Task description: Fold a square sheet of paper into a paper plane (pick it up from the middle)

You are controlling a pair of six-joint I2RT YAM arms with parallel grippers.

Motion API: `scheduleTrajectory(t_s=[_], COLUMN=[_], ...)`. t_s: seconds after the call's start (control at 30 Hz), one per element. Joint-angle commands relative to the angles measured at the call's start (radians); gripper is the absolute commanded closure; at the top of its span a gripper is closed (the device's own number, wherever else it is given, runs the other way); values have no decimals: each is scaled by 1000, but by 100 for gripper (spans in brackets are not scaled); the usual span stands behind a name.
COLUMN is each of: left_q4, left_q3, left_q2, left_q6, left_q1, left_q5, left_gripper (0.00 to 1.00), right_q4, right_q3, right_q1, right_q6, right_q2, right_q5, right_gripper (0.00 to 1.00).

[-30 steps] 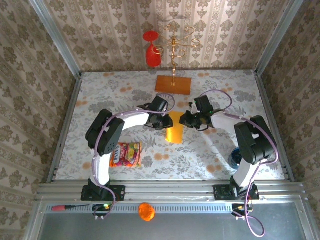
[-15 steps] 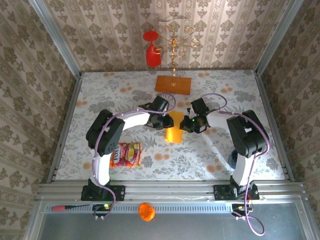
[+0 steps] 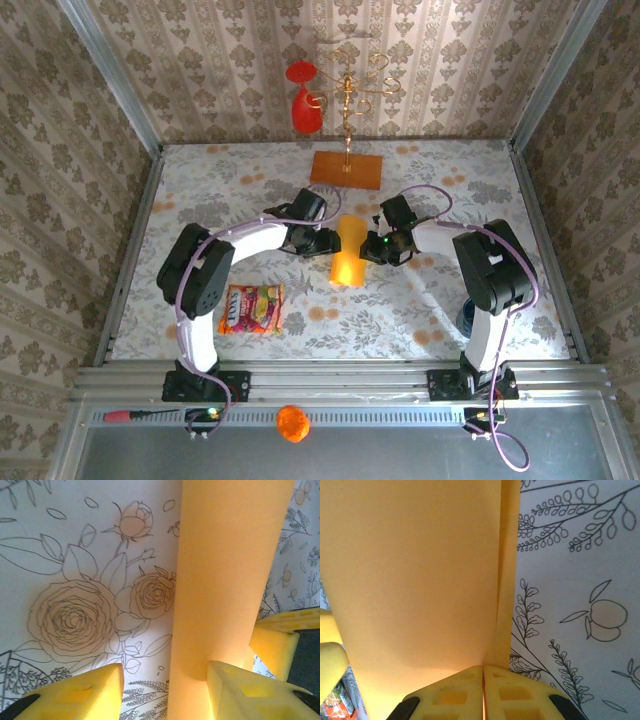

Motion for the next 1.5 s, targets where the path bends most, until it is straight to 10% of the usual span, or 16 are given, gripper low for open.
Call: scheduleTrajectory(t_s=[0.0, 0.5, 0.9, 1.47], left_q4=[-37, -35, 60, -122], left_q3=[2, 1, -37, 55], left_q2=[15, -64, -17, 116], left_q6=[33, 50, 53, 45], left_q1=[-1, -11, 21, -7], left_q5=[27, -79, 104, -12], left_gripper=[52, 50, 27, 48], right_q4=[-64, -78, -80, -49], right_q3=[6, 13, 19, 27], right_q1=[1, 2, 1, -24], right_q6=[-18, -13, -10, 28], right_q2=[52, 59, 70, -48], right_q5=[66, 78, 79, 0], right_gripper=[91, 90, 89, 71])
